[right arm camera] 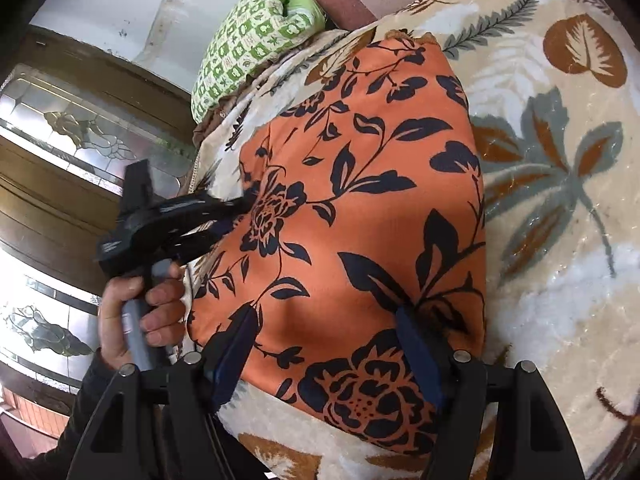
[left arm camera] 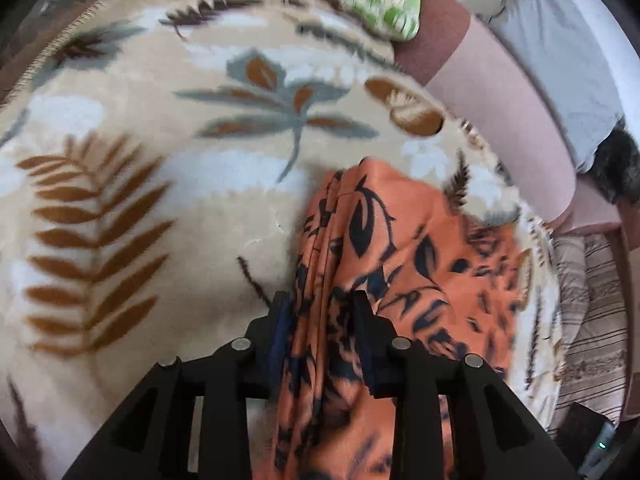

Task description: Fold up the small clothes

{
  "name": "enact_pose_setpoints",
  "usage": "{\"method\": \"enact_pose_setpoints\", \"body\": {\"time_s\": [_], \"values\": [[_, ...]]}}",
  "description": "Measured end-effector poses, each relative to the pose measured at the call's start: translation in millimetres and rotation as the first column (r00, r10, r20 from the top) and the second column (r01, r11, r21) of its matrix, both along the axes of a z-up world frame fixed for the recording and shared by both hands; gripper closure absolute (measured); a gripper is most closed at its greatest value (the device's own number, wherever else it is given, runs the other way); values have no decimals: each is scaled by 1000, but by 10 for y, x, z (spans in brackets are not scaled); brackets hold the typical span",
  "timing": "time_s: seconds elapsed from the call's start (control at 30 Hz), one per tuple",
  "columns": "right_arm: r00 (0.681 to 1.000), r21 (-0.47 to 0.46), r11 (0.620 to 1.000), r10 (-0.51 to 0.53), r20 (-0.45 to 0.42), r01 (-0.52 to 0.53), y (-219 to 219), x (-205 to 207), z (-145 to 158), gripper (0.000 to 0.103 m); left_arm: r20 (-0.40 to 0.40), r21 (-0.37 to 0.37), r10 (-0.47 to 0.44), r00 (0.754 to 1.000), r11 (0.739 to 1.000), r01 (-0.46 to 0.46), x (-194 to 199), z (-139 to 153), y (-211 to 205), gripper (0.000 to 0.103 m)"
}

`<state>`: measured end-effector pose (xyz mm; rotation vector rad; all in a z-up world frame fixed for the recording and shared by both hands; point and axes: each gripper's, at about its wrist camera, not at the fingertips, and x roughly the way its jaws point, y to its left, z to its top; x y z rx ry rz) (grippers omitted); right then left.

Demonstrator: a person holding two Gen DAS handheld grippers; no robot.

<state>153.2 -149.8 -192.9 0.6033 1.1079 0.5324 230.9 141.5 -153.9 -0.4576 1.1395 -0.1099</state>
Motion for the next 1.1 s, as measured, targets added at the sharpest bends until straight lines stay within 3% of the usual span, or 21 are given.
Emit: {"method": "enact_pose_setpoints", "body": {"time_s": [0.13, 0.2, 0.27, 0.33, 0.4, 0.5, 0.6, 0.67, 0.8, 1.1], "values": [[999, 41, 998, -52, 5, 52, -123, -97, 131, 28, 133, 64, -82, 988, 995, 74, -550, 452, -34, 50], [998, 66, 996, -63, 29, 61, -167, -170, 198, 28, 160, 103, -106, 981, 991, 91, -803, 499, -61, 49], [998, 59, 996, -68, 13, 67, -170, -191, 165, 26, 118, 178, -92, 989, 982, 70, -973, 363, -84, 49], [998, 40, 997, -66, -24, 67, -159, -148, 32, 24, 4, 293, -27, 1000, 956, 25, -1014, 34, -51, 48], [996, 39, 997, -66, -63, 69, -173, -116, -44, 24, -14, 204, 36, 999, 978, -32, -1035, -76, 48, 47], [998, 74, 995, -69, -6, 69, -270, -208, 220, 24, 24, 144, 51, 998, 988, -54, -1097, 107, 102, 48], [994, 79, 992, -106, 35, 103, -460, -337, 362, 24, 80, 205, 5, 997, 978, -22, -1131, 302, 18, 47], [989, 96, 985, -147, 23, 144, -615, -446, 330, 24, 96, 270, -4, 995, 963, -22, -1170, 401, -49, 46], [978, 39, 978, -206, 4, 206, -802, -700, 204, 24, 148, 349, 14, 989, 935, -66, -1325, 566, -107, 39], [976, -132, 969, -194, 99, 207, -778, -1018, 276, 24, 209, 375, -2, 978, 924, -78, -1585, 770, -220, 37]]}}
